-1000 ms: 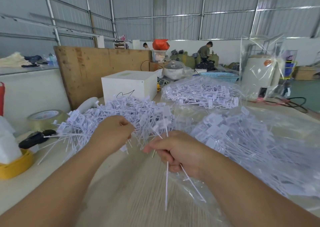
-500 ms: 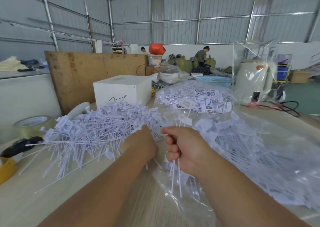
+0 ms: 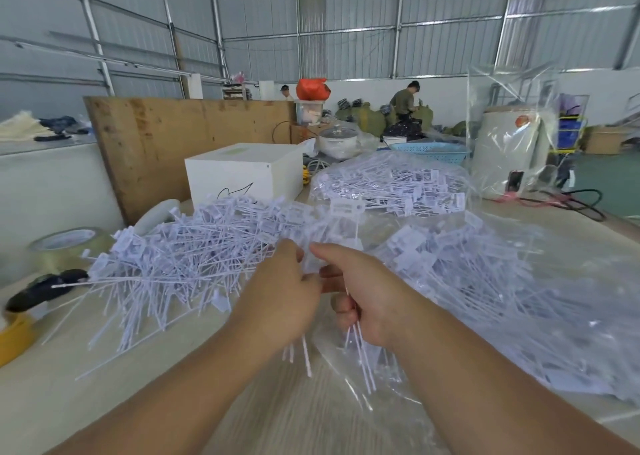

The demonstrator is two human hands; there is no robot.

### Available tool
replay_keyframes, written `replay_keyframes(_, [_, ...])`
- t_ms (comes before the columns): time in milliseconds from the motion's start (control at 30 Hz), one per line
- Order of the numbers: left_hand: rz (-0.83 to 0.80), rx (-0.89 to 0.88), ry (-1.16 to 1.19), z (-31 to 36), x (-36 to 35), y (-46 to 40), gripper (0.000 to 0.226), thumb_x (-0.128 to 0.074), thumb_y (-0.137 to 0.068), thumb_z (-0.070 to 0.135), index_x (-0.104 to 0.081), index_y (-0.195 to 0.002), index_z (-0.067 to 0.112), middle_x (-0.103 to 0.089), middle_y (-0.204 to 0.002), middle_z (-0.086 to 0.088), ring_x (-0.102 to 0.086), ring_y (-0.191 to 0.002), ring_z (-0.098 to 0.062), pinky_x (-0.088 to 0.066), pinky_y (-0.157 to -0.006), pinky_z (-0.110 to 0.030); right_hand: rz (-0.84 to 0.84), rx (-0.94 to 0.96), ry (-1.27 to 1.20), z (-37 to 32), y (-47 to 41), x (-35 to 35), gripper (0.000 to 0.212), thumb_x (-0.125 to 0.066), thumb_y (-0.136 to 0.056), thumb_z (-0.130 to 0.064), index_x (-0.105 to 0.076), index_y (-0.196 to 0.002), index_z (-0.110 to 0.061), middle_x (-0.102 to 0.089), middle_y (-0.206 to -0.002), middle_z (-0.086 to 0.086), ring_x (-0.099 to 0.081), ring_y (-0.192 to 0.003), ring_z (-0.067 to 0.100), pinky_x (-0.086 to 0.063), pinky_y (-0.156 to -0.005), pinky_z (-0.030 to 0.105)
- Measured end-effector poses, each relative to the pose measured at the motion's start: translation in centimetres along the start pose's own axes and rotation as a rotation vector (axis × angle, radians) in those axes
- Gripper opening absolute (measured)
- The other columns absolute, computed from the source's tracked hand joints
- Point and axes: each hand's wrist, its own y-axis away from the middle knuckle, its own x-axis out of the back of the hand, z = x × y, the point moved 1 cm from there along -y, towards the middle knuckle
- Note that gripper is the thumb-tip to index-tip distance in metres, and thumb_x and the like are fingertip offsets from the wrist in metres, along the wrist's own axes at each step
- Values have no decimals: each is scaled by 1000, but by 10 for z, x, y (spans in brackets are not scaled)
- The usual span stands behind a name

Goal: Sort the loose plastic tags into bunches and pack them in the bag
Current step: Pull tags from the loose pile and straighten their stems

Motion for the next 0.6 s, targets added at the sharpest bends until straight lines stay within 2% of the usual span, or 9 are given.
replay_keyframes(67, [-26, -58, 67, 10, -7, 16, 20, -50, -91, 21, -44, -110, 23, -65, -86, 0, -65, -74, -19, -53, -65, -39, -37, 7, 3, 0, 3, -2, 26, -73, -79, -45, -65, -72, -21, -52, -58, -1, -34, -36, 9, -22, -37, 15])
replay_keyframes(133, [-22, -108, 85, 16, -13, 26, 24, -49, -92, 22, -41, -115, 23, -65, -88, 0, -66, -75, -20, -54, -65, -40, -52, 3, -56, -1, 5, -1, 30, -76, -77, -41, -66, -59, -21, -56, -52, -3, -49, -40, 12, -35, -39, 16])
replay_keyframes(200, [-5, -179, 52, 16, -16, 29, 25, -46, -93, 21, -40, -117, 24, -63, -86, 2, -63, -72, -17, -52, -62, -38, -48, 14, -142, -3, 6, 1, 30, -77, -78, -35, -67, -54, -19, -61, -57, 0, -58, -50, 15, -47, -50, 20])
replay_keyframes(267, [-26, -279, -9, 14, -16, 29, 27, -43, -96, 23, -38, -122, 25, -61, -86, 5, -60, -71, -13, -50, -61, -36, -19, 51, -209, -5, 4, 4, 30, -75, -80, -27, -67, -54, -16, -61, -57, 3, -59, -51, 17, -48, -53, 23])
replay_keyframes(333, [-39, -388, -90, 10, -12, 27, 29, -42, -98, 31, -36, -126, 26, -58, -82, 9, -57, -68, -11, -47, -60, -35, -8, 86, -254, -6, 3, 5, 28, -71, -84, -22, -63, -58, -13, -59, -58, 5, -59, -51, 18, -47, -55, 25])
replay_keyframes(433, [-66, -520, -145, 6, 1, 21, 40, -39, -94, 54, -37, -129, 35, -53, -59, 10, -50, -50, -3, -40, -51, -29, -26, 143, -307, -6, 0, 6, 28, -67, -88, -19, -64, -62, -8, -60, -61, 9, -61, -57, 22, -50, -60, 30])
replay_keyframes(500, [-121, -559, -86, 2, 11, 14, 42, -35, -91, 62, -37, -130, 47, -59, -63, 20, -52, -48, -1, -42, -50, -28, -54, 209, -328, -7, 0, 7, 22, -66, -90, -19, -70, -77, -2, -68, -72, 12, -69, -68, 24, -53, -64, 34])
replay_keyframes(567, [-165, -561, 28, -5, 22, 8, 39, -34, -91, 64, -40, -128, 58, -63, -61, 9, -58, -49, -6, -50, -54, -32, -89, 271, -342, -9, 2, 7, 24, -65, -91, -19, -69, -96, 5, -72, -89, 17, -72, -84, 28, -57, -73, 38])
replay_keyframes(600, [-166, -555, 98, -8, 26, 6, 36, -36, -91, 63, -43, -126, 60, -64, -60, 2, -62, -50, -9, -53, -57, -33, -108, 300, -334, -10, 3, 6, 26, -64, -91, -19, -68, -99, 6, -72, -92, 19, -72, -87, 29, -57, -76, 40])
